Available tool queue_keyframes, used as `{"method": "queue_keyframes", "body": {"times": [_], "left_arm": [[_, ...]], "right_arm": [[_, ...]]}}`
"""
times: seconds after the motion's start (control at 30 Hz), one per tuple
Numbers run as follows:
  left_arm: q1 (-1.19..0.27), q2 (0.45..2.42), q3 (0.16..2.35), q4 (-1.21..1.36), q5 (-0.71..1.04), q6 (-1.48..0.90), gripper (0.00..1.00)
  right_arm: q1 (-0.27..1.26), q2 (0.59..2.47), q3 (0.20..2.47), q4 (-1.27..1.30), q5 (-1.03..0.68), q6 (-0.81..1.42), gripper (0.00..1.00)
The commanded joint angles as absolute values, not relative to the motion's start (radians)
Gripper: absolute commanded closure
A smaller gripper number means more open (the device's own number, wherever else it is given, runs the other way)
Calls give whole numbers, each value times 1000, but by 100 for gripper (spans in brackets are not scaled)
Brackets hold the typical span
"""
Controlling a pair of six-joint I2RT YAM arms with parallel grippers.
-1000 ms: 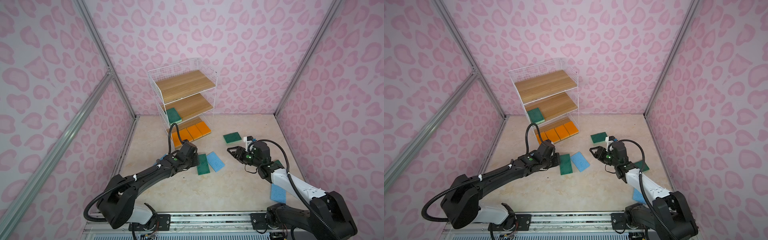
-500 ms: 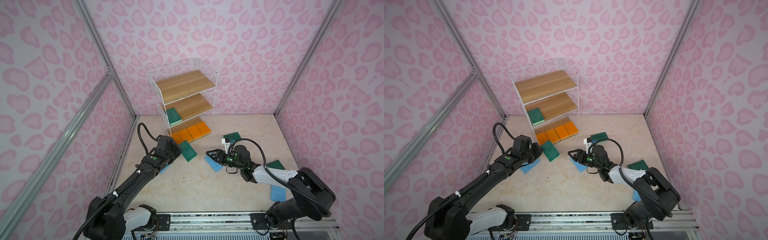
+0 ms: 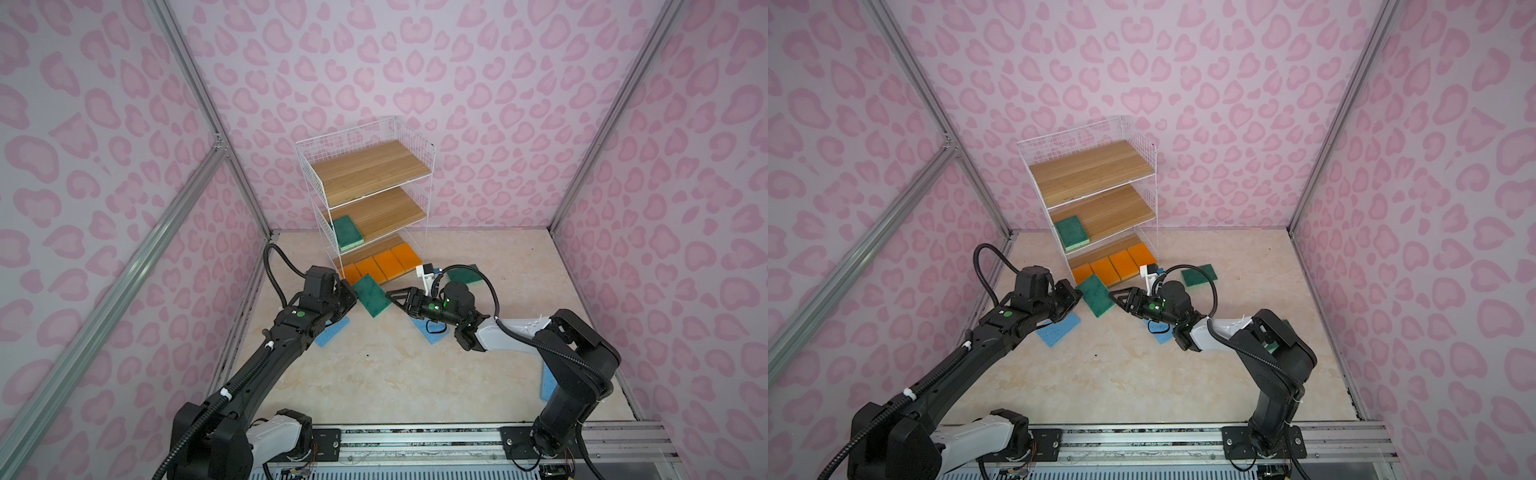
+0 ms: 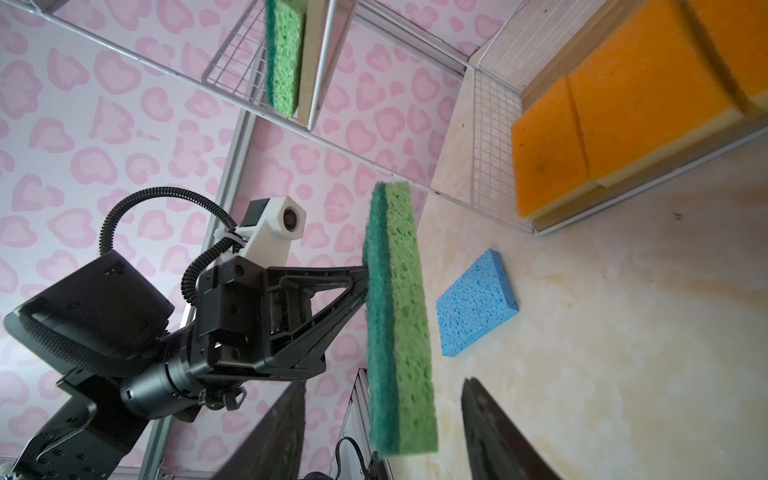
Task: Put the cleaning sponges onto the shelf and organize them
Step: 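Carry the green sponge toward table center with left gripper while right gripper approaches, then close right gripper on the green sponge while left gripper releases it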
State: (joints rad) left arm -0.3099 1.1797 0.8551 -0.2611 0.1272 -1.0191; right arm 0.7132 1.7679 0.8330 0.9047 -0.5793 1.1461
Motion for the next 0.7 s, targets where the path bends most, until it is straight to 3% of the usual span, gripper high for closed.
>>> {"method": "queue_keyframes", "body": {"times": [0.0, 0.47, 0.53, 0.6, 0.67], "left_arm": [[-306, 1175, 872, -256, 136, -1013, 96], [-298, 1171, 877, -242, 155, -995, 96], [-298, 1162, 882, -244, 162, -968, 78], [-298, 1140, 876, -250, 161, -937, 52], [-298, 1110, 866, -261, 143, -907, 37]], "right_arm": [[721, 1800, 854, 983, -613, 1183, 47], [730, 1806, 862, 974, -611, 1189, 90], [730, 1794, 864, 957, -611, 1180, 92], [728, 1773, 867, 925, -609, 1163, 93], [724, 1741, 865, 881, -606, 1137, 93]]}}
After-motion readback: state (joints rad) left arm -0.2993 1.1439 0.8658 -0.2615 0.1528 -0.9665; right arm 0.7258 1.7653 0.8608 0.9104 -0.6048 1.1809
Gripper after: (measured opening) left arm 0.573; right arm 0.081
